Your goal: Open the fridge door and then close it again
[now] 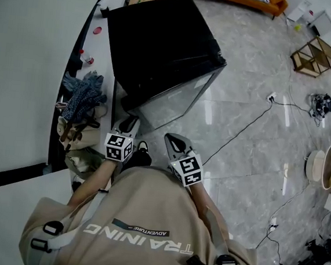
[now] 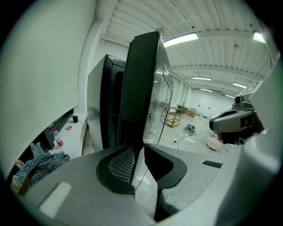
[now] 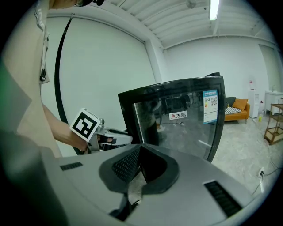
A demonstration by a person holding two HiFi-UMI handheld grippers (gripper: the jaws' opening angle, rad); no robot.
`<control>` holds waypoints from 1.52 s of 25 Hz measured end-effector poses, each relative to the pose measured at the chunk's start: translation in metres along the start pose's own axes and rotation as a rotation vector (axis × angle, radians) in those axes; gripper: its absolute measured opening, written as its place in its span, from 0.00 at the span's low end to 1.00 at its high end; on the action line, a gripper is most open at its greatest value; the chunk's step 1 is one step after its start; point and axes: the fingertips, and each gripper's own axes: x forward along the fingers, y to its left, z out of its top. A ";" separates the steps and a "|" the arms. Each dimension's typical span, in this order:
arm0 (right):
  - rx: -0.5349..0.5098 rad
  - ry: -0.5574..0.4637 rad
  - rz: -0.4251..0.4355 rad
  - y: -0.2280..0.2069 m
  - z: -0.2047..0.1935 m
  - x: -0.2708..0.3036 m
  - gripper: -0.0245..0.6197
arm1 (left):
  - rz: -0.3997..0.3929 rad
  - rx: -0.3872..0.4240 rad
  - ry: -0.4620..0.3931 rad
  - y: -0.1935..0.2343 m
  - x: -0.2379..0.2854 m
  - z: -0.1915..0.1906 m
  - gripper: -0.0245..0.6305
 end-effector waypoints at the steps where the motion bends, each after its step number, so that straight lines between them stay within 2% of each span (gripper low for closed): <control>1: 0.000 -0.001 0.003 0.001 -0.002 -0.003 0.03 | 0.005 -0.009 -0.001 0.000 -0.001 -0.001 0.13; 6: -0.016 -0.006 0.026 0.002 -0.006 -0.023 0.03 | 0.031 -0.061 -0.006 -0.004 -0.005 -0.003 0.13; 16: -0.015 -0.028 0.098 0.002 -0.029 -0.065 0.03 | 0.096 -0.069 -0.018 -0.042 -0.022 -0.017 0.13; 21: 0.040 -0.004 0.143 0.009 -0.050 -0.079 0.03 | 0.114 -0.103 -0.015 -0.058 -0.026 -0.023 0.13; 24: 0.027 0.004 0.153 0.012 -0.055 -0.081 0.03 | 0.129 -0.113 -0.023 -0.064 -0.026 -0.025 0.13; 30: 0.028 0.007 0.151 0.024 -0.059 -0.087 0.03 | 0.119 -0.098 -0.007 -0.077 -0.026 -0.028 0.13; 38: 0.007 0.023 0.091 0.043 -0.058 -0.107 0.03 | 0.098 -0.056 0.009 -0.087 -0.026 -0.032 0.12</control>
